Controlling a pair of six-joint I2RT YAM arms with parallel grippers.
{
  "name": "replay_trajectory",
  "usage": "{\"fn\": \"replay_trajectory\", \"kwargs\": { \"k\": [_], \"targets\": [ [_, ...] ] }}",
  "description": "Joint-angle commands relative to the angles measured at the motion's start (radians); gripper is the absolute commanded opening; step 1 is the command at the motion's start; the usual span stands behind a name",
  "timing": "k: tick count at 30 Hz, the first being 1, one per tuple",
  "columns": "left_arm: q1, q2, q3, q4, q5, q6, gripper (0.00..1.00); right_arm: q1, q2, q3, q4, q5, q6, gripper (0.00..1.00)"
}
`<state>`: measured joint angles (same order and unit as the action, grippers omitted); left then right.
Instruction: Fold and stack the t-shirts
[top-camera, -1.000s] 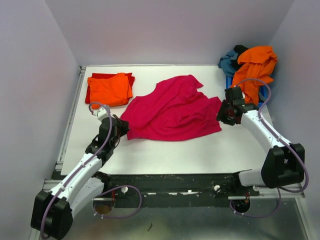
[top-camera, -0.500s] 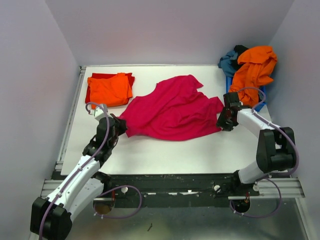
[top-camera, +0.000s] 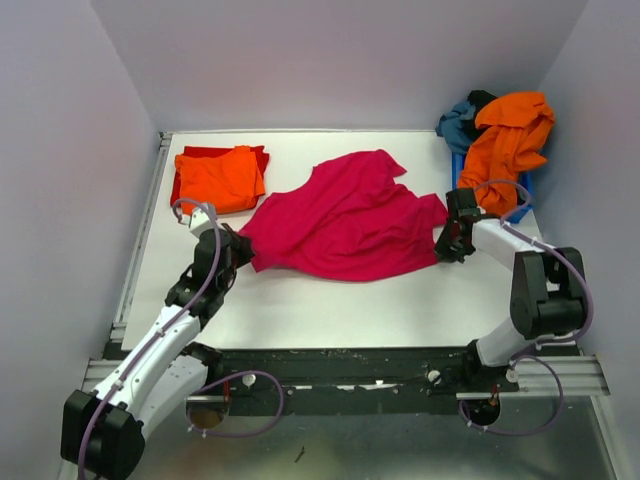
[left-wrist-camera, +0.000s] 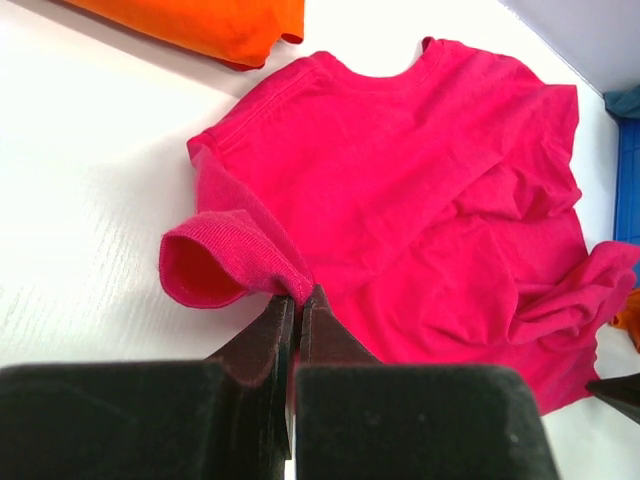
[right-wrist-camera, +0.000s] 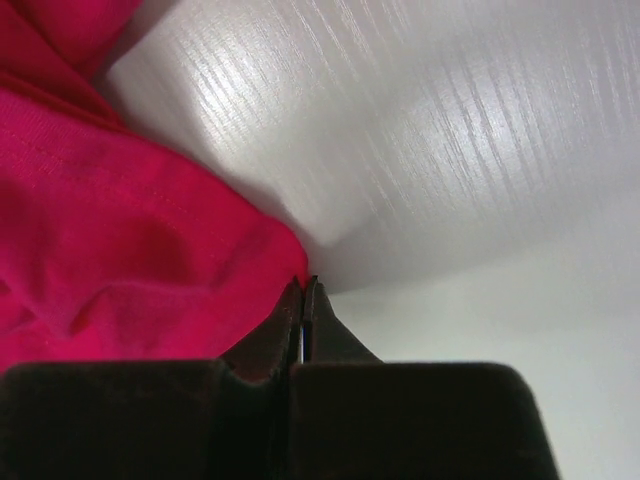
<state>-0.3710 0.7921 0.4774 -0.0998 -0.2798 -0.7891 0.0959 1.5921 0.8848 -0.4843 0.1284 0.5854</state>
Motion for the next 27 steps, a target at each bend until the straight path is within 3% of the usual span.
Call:
{"fn": "replay_trajectory", "kwargs": {
  "k": [1, 4, 10, 18, 21, 23, 27],
  "targets": [
    [-0.005, 0.027, 0.073, -0.017, -0.038, 0.039, 0.00, -0.007, -0.102, -0.024, 0.029, 0.022, 0.031, 0.01],
    [-0.005, 0.054, 0.159, -0.056, -0.054, 0.051, 0.00, -0.007, -0.265, -0.011, -0.012, 0.069, 0.027, 0.01],
    [-0.003, 0.162, 0.468, -0.161, -0.124, 0.142, 0.00, -0.008, -0.444, 0.245, -0.175, 0.087, -0.033, 0.01],
    [0.018, 0.496, 1.191, -0.379, -0.128, 0.315, 0.00, -0.030, -0.314, 0.943, -0.374, -0.027, -0.093, 0.01],
    [0.018, 0.504, 1.380, -0.407, -0.108, 0.373, 0.00, -0.031, -0.305, 1.138, -0.428, -0.059, -0.111, 0.01],
    [0.018, 0.461, 1.432, -0.397, -0.096, 0.404, 0.00, -0.032, -0.362, 1.169, -0.421, -0.084, -0.122, 0.01],
    [0.017, 0.313, 1.411, -0.304, -0.055, 0.464, 0.00, -0.032, -0.539, 1.071, -0.323, -0.114, -0.148, 0.01]
  ]
}}
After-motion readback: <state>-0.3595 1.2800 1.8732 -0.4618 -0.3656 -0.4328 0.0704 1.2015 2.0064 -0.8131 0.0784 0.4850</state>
